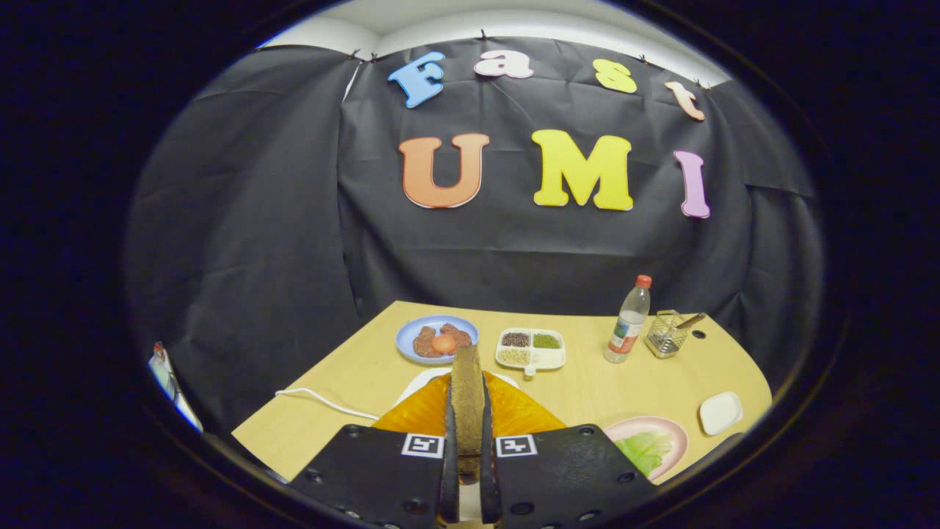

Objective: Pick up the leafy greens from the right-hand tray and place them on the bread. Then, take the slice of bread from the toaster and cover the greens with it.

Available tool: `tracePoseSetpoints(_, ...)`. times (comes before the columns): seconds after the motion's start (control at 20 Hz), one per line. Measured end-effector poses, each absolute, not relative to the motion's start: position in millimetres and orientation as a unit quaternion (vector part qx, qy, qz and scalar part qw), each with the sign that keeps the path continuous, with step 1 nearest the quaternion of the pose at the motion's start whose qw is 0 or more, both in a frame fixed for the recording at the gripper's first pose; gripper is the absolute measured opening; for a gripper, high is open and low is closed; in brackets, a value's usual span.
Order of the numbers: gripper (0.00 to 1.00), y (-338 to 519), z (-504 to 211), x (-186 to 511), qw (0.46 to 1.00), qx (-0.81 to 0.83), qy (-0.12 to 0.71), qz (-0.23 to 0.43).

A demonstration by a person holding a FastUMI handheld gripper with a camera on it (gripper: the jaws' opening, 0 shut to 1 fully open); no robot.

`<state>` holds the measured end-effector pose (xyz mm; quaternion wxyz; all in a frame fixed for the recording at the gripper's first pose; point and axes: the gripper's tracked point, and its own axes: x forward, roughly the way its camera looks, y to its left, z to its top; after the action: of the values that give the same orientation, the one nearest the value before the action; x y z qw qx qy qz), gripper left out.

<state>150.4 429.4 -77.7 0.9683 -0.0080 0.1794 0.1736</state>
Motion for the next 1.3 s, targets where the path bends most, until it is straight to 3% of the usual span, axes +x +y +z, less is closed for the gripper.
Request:
tracePoseSetpoints(0.4,0.11,384.1,-38.6,139.0,0.974,0.020,0.144,0.174)
tracePoseSetpoints(0.85,0.11,283.9,-121.0,177.0,0.976,0.028,0.190,0.099)
tracePoseSetpoints(1.3,0.11,236.9,-209.3,184.5,0.956,0.078,0.273,0.081)
